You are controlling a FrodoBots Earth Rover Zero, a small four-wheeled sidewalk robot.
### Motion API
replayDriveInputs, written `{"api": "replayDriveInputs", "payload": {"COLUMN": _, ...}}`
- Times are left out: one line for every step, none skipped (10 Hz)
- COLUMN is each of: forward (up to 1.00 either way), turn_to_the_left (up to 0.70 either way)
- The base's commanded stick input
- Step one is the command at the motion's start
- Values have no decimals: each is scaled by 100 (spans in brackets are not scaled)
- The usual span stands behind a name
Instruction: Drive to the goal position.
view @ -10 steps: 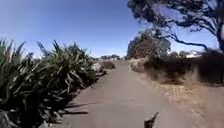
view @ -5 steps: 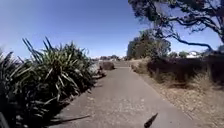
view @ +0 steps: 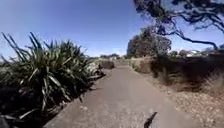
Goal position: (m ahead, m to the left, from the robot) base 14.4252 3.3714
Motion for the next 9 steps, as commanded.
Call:
{"api": "replayDriveInputs", "payload": {"forward": 70, "turn_to_the_left": 0}}
{"api": "replayDriveInputs", "payload": {"forward": 70, "turn_to_the_left": 0}}
{"api": "replayDriveInputs", "payload": {"forward": 70, "turn_to_the_left": 0}}
{"api": "replayDriveInputs", "payload": {"forward": 70, "turn_to_the_left": 0}}
{"api": "replayDriveInputs", "payload": {"forward": 70, "turn_to_the_left": 0}}
{"api": "replayDriveInputs", "payload": {"forward": 70, "turn_to_the_left": -27}}
{"api": "replayDriveInputs", "payload": {"forward": 70, "turn_to_the_left": -27}}
{"api": "replayDriveInputs", "payload": {"forward": 70, "turn_to_the_left": -16}}
{"api": "replayDriveInputs", "payload": {"forward": 70, "turn_to_the_left": 0}}
